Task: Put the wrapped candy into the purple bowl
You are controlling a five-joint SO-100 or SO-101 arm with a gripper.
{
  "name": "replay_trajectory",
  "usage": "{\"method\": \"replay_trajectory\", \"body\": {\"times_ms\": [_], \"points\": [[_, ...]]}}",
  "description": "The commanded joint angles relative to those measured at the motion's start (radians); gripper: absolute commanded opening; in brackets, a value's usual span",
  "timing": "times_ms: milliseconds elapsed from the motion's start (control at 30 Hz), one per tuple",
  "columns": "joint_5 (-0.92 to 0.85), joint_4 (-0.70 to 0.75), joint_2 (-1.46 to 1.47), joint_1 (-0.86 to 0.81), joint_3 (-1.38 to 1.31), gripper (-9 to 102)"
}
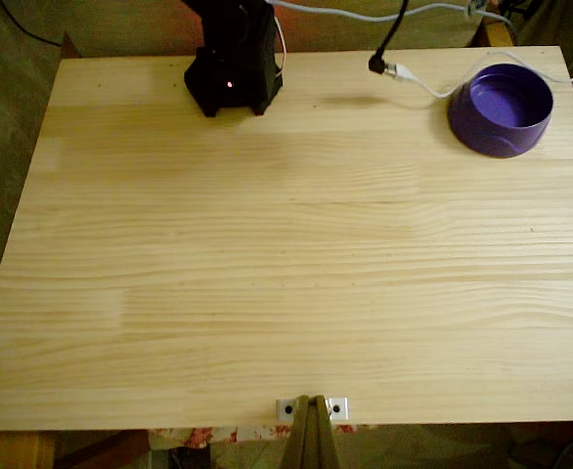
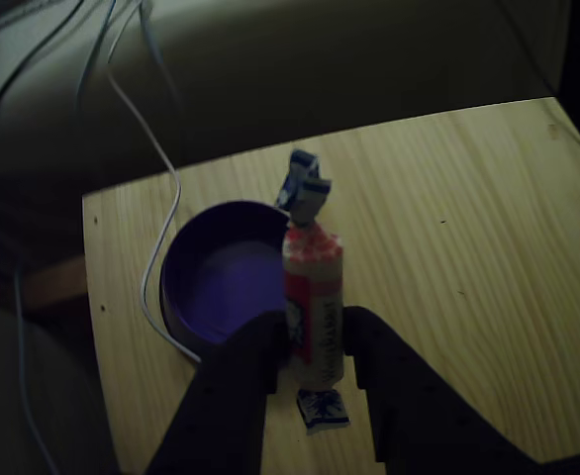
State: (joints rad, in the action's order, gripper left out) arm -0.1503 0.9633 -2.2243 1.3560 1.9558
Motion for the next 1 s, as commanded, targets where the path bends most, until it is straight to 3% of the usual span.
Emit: {"method": "replay_trajectory", "body": {"times_ms": [0,400,800,967], "points": [[-0.048,-0.064,0.097,0.011,-0.029,0],[-0.069,-0.084,0.515,0.009,-0.290,1],[-0.071,-0.071,0.687,0.069,-0.411,1],[-0.048,-0.072,0.704,0.075,-0.411,10]]}}
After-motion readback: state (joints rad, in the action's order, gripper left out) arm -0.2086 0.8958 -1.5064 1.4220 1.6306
